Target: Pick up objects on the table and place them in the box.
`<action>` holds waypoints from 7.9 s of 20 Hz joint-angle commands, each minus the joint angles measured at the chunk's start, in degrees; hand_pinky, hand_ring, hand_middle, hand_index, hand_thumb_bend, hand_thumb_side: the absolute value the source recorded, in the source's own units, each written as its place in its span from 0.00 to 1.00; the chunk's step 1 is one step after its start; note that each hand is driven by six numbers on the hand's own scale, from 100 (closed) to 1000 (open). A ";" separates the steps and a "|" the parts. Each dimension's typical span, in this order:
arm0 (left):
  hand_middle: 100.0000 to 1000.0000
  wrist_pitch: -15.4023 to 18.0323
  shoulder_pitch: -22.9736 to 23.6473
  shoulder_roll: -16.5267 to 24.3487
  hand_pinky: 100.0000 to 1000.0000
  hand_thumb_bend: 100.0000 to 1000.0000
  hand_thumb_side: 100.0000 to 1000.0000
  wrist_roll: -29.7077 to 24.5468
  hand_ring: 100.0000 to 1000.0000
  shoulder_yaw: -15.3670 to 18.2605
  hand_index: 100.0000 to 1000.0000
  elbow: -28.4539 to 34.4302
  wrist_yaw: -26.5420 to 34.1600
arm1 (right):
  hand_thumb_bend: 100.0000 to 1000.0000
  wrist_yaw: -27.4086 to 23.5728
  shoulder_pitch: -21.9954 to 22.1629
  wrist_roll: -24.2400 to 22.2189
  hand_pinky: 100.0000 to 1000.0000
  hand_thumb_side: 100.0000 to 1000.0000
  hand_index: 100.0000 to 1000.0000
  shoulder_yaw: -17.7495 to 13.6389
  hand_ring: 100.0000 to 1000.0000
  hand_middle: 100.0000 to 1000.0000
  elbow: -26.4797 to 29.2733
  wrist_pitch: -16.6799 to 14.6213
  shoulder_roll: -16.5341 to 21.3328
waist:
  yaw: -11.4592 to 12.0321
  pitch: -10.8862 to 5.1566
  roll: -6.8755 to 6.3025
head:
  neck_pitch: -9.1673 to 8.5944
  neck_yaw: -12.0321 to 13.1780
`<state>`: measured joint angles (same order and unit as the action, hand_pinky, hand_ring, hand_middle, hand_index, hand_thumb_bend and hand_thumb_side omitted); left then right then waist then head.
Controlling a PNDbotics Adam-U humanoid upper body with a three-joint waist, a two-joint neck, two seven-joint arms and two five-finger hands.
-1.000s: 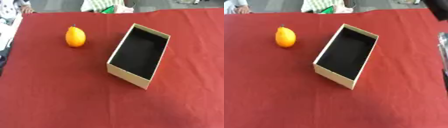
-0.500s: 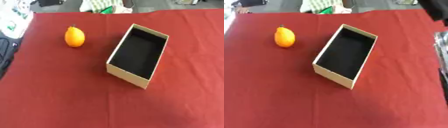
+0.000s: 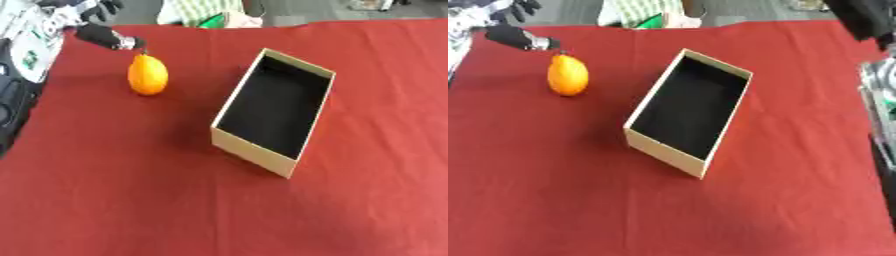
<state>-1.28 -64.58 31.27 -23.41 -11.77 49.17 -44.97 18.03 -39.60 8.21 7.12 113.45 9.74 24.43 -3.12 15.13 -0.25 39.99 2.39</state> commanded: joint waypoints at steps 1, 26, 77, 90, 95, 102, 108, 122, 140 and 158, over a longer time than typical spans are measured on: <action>0.76 0.23 -1.67 0.78 0.56 0.75 0.43 -3.62 0.75 0.99 0.88 0.53 -0.26 | 0.00 -0.31 -0.80 -0.12 0.92 0.71 0.91 -0.18 0.80 0.75 1.14 0.06 0.40 | -0.05 -1.39 -0.03 | -0.06 -0.04; 0.80 1.23 -2.03 -0.70 0.60 0.10 0.02 -19.60 0.81 0.72 0.86 2.05 2.11 | 0.00 -0.59 -0.19 -0.08 0.92 0.72 0.91 0.01 0.79 0.74 1.14 0.28 -0.01 | -1.01 -1.17 -0.53 | -0.18 0.23; 0.72 -0.62 -3.96 -2.90 0.36 0.00 0.08 -11.15 0.66 -1.97 0.81 15.21 1.84 | 0.00 -1.72 0.30 0.29 0.92 0.73 0.91 0.32 0.77 0.72 1.14 0.83 -0.60 | -1.43 -0.63 -0.61 | -0.72 0.00; 0.81 2.27 -3.94 -4.50 0.64 0.66 0.33 -17.29 0.86 -1.20 0.84 11.39 -15.40 | 0.00 -2.07 0.34 -0.16 0.92 0.73 0.91 0.45 0.77 0.72 1.14 0.73 -0.69 | -1.74 -0.40 -0.65 | -0.76 0.39; 0.80 2.77 -3.82 -5.47 0.62 0.57 0.28 -16.16 0.84 -0.31 0.84 6.97 -15.60 | 0.00 -2.15 0.41 -0.24 0.92 0.74 0.91 0.26 0.77 0.72 1.14 0.81 -0.58 | -2.01 -0.23 -0.61 | -0.87 0.35; 0.80 2.50 -3.85 -7.34 0.62 0.54 0.25 -13.80 0.84 0.60 0.85 2.05 -18.83 | 0.00 -2.40 0.31 -0.27 0.92 0.74 0.91 0.31 0.77 0.72 1.14 0.70 -0.87 | -2.28 0.07 -0.48 | -1.24 0.69; 0.81 1.28 -3.86 -8.44 0.62 0.49 0.24 -9.66 0.85 2.11 0.84 -1.03 -23.78 | 0.00 -2.70 0.26 -0.31 0.92 0.74 0.91 0.32 0.77 0.72 1.14 0.78 -0.83 | -2.58 0.43 -0.29 | -1.63 0.81; 0.62 -0.96 -4.37 -8.33 0.24 0.00 0.26 -6.16 0.56 1.86 0.71 0.63 -18.94 | 0.00 -3.21 0.61 -0.41 0.92 0.75 0.91 0.36 0.78 0.72 1.14 1.21 -0.80 | -2.38 0.40 -0.14 | -1.06 0.80; 0.58 -0.71 -6.94 -8.43 0.18 0.00 0.22 -4.98 0.50 -1.15 0.69 12.81 -16.12 | 0.00 -2.65 0.45 -0.64 0.92 0.74 0.91 0.32 0.78 0.72 1.14 0.89 -1.03 | -2.22 -0.25 -0.40 | -0.39 0.61; 0.58 4.42 -3.35 -16.35 0.20 0.00 0.21 -11.06 0.52 -15.80 0.68 26.49 -12.12 | 0.00 -1.39 -0.08 0.31 0.92 0.72 0.91 -0.80 0.78 0.72 1.14 0.38 -1.12 | -1.49 -0.29 -0.01 | -0.24 0.74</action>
<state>3.43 -66.92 14.95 -34.54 -27.44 74.63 -56.58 16.29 -39.01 8.17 7.00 113.46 10.13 22.51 -4.62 16.21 -0.48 39.31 2.92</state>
